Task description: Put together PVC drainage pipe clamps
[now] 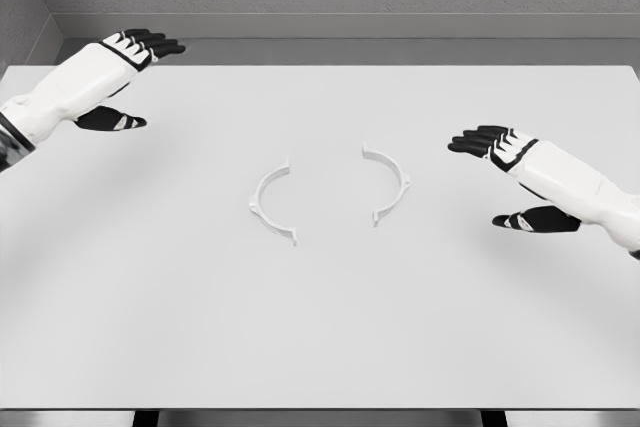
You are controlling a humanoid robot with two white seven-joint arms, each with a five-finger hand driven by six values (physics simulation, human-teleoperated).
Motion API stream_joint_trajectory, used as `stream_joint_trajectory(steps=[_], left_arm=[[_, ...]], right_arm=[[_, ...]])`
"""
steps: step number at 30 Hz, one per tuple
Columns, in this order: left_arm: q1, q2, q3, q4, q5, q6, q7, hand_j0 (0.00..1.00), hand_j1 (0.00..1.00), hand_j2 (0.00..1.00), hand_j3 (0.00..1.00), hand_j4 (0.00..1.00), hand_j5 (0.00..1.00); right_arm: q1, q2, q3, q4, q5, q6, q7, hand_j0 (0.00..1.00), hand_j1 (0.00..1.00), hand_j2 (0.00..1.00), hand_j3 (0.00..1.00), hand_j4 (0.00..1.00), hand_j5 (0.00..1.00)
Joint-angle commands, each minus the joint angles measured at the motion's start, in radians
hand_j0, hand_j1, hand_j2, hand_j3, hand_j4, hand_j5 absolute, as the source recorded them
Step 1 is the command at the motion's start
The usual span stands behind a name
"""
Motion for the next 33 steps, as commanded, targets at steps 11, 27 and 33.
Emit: stream_joint_trajectory(steps=[11, 27, 33], left_arm=[[0.028, -0.040, -0.045, 0.015, -0.021, 0.000, -0.001, 1.00, 1.00, 1.00, 1.00, 1.00, 1.00], [0.048, -0.045, -0.120, -0.022, -0.014, 0.000, 0.001, 1.00, 1.00, 1.00, 1.00, 1.00, 1.00], [0.083, -0.019, -0.128, -0.103, -0.014, 0.000, 0.001, 1.00, 1.00, 1.00, 1.00, 1.00, 1.00]], right_arm=[[-0.259, 0.124, 0.103, 0.159, 0.312, 0.002, -0.002, 1.00, 1.00, 1.00, 1.00, 1.00, 1.00], [-0.337, 0.304, 0.169, 0.265, 0.537, 0.118, -0.014, 1.00, 1.00, 1.00, 1.00, 1.00, 1.00], [-0.341, 0.310, 0.172, 0.360, 0.553, 0.121, -0.014, 1.00, 1.00, 1.00, 1.00, 1.00, 1.00]])
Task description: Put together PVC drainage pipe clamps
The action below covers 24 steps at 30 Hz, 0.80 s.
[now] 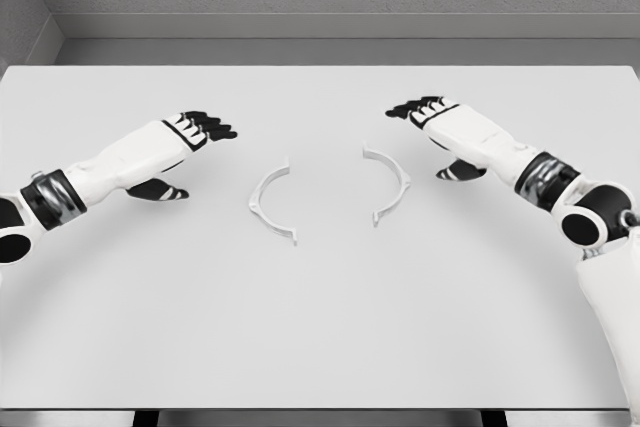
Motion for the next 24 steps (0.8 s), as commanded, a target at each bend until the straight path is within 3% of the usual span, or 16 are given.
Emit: stream_joint_trajectory(steps=[1, 17, 24], left_arm=[[0.000, 0.007, -0.003, -0.030, 0.007, 0.000, 0.001, 1.00, 1.00, 1.00, 1.00, 1.00, 1.00], [0.003, -0.082, -0.018, -0.019, -0.028, 0.000, -0.001, 1.00, 1.00, 1.00, 1.00, 1.00, 1.00], [-0.005, -0.072, -0.002, 0.022, -0.023, 0.000, 0.001, 1.00, 1.00, 1.00, 1.00, 1.00, 1.00]], right_arm=[[0.000, 0.002, 0.003, 0.041, 0.002, 0.004, 0.000, 1.00, 1.00, 1.00, 1.00, 1.00, 1.00], [-0.043, 0.066, 0.038, 0.093, 0.005, 0.027, 0.001, 1.00, 1.00, 1.00, 1.00, 1.00, 1.00], [-0.058, 0.081, 0.040, 0.130, 0.017, 0.028, 0.000, 1.00, 1.00, 1.00, 1.00, 1.00, 1.00]])
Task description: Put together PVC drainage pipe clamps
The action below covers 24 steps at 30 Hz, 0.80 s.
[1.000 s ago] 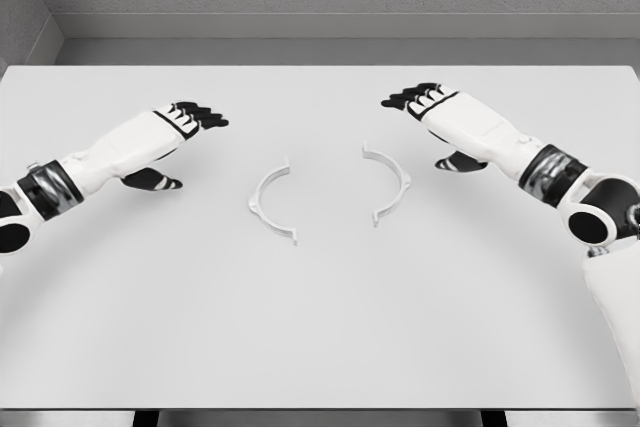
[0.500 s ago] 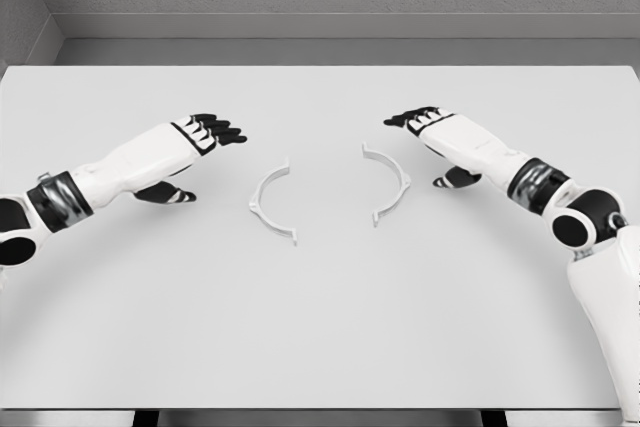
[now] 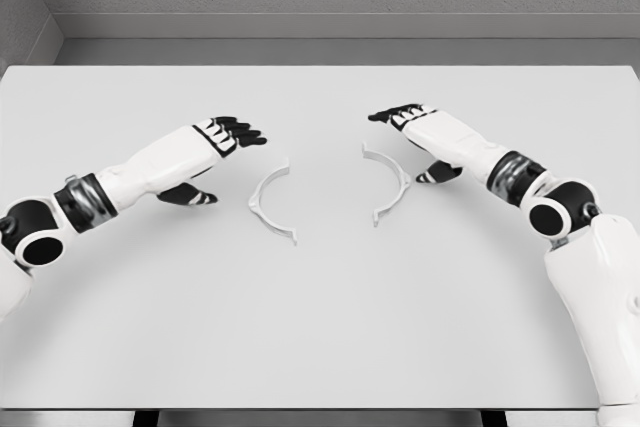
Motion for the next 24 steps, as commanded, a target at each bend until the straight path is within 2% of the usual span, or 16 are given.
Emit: stream_joint_trajectory(steps=[1, 16, 24], left_arm=[[0.000, 0.006, 0.008, 0.013, 0.009, 0.000, 0.002, 1.00, 1.00, 1.00, 1.00, 1.00, 1.00], [-0.023, 0.006, 0.007, 0.030, 0.018, 0.000, 0.003, 1.00, 1.00, 1.00, 1.00, 1.00, 1.00], [-0.023, 0.005, 0.005, 0.028, 0.018, 0.000, 0.003, 1.00, 1.00, 1.00, 1.00, 1.00, 1.00]], right_arm=[[0.000, 0.005, 0.001, 0.009, -0.002, 0.003, 0.001, 1.00, 1.00, 1.00, 1.00, 1.00, 1.00], [-0.002, 0.020, 0.021, -0.002, 0.002, 0.015, 0.001, 1.00, 1.00, 1.00, 1.00, 1.00, 1.00], [-0.017, 0.026, 0.019, 0.032, 0.016, 0.015, -0.001, 1.00, 1.00, 1.00, 1.00, 1.00, 1.00]])
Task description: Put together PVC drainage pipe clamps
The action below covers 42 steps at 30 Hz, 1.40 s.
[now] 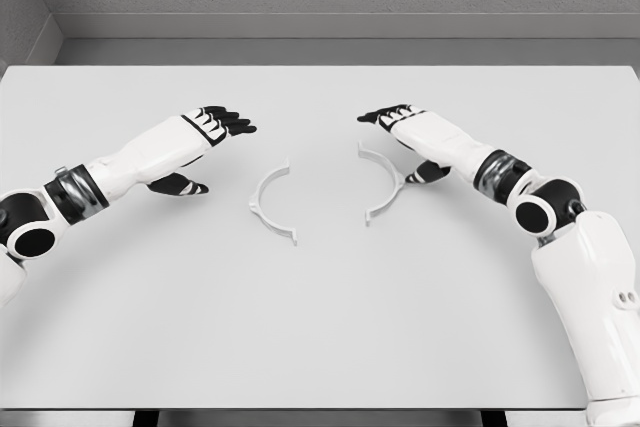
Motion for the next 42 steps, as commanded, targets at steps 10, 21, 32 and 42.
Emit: stream_joint_trajectory(steps=[10, 21, 32, 42], left_arm=[[0.002, -0.003, 0.001, 0.000, 0.008, 0.000, 0.001, 1.00, 1.00, 1.00, 1.00, 1.00, 1.00], [0.002, 0.002, 0.004, 0.000, 0.010, 0.000, 0.001, 1.00, 1.00, 1.00, 1.00, 1.00, 1.00], [0.000, 0.003, 0.005, 0.001, 0.010, 0.000, 0.002, 1.00, 1.00, 1.00, 1.00, 1.00, 1.00], [0.000, 0.000, 0.004, 0.000, 0.010, 0.000, 0.002, 1.00, 1.00, 1.00, 1.00, 1.00, 1.00]], right_arm=[[-0.009, 0.017, 0.012, 0.027, -0.001, 0.002, -0.001, 1.00, 1.00, 1.00, 1.00, 1.00, 1.00], [-0.014, 0.031, 0.052, 0.001, -0.003, 0.014, 0.002, 1.00, 1.00, 1.00, 1.00, 1.00, 1.00], [-0.012, 0.052, 0.078, -0.034, -0.003, 0.025, 0.008, 1.00, 1.00, 1.00, 1.00, 1.00, 1.00], [-0.014, 0.075, 0.120, -0.045, -0.004, 0.049, 0.010, 1.00, 1.00, 1.00, 1.00, 1.00, 1.00]])
